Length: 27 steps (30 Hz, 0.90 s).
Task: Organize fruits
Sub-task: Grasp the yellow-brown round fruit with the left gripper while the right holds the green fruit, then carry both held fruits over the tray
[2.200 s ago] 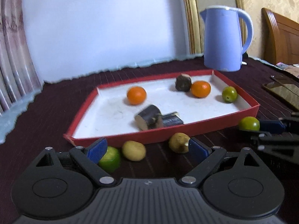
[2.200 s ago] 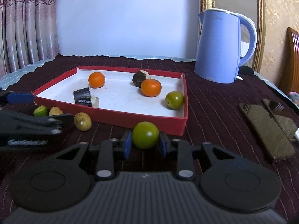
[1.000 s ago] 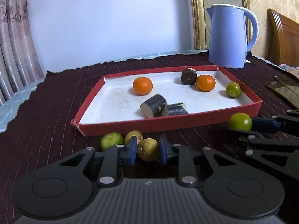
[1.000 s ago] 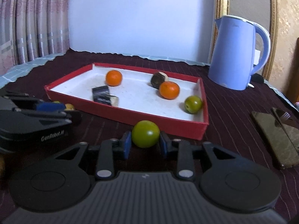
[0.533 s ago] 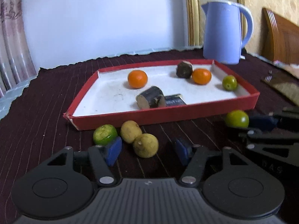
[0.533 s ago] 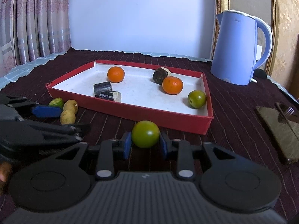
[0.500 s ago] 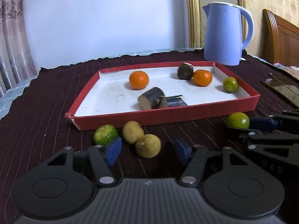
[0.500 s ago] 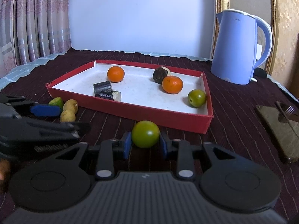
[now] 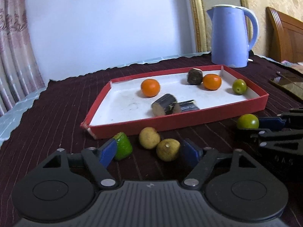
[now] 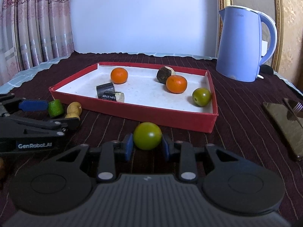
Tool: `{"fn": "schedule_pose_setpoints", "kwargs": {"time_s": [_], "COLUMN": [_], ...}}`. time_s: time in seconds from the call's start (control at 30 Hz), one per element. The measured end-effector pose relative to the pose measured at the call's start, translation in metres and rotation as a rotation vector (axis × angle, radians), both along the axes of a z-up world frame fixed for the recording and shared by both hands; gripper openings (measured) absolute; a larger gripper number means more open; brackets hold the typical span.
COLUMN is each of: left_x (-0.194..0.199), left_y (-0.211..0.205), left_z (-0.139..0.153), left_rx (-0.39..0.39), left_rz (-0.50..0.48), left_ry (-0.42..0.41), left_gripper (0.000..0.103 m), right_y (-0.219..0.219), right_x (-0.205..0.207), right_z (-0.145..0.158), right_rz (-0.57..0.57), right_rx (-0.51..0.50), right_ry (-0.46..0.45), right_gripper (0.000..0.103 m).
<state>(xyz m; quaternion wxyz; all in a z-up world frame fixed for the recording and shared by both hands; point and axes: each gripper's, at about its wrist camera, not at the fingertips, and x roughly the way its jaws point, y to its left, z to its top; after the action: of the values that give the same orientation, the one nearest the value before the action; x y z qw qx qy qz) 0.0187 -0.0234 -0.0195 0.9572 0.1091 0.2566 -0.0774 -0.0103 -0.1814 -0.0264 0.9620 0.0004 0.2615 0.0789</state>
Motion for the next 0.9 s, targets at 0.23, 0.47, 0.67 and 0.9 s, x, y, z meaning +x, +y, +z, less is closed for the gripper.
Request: {"fn": "schedule_pose_setpoints", "kwargs": {"time_s": [0.23, 0.47, 0.67, 0.9], "left_x": [-0.001, 0.003, -0.017, -0.015], "left_y": [-0.025, 0.0, 0.022, 0.023], "left_z": [-0.007, -0.005, 0.006, 0.028], "left_rx": [0.085, -0.069, -0.136, -0.112], "left_rz": [-0.034, -0.07, -0.097, -0.06], "left_ry": [0.006, 0.092, 0.013, -0.061], "left_gripper": [0.047, 0.029, 0.029, 0.029], "right_y": [0.002, 0.002, 0.001, 0.004], "right_x": [0.001, 0.001, 0.001, -0.001], "right_z": [0.0, 0.0, 0.001, 0.005], "right_rz": [-0.006, -0.006, -0.013, -0.001], "right_rx": [-0.012, -0.013, -0.008, 0.008], "right_ry": [0.006, 0.006, -0.003, -0.019], "right_gripper": [0.03, 0.03, 0.03, 0.03]}}
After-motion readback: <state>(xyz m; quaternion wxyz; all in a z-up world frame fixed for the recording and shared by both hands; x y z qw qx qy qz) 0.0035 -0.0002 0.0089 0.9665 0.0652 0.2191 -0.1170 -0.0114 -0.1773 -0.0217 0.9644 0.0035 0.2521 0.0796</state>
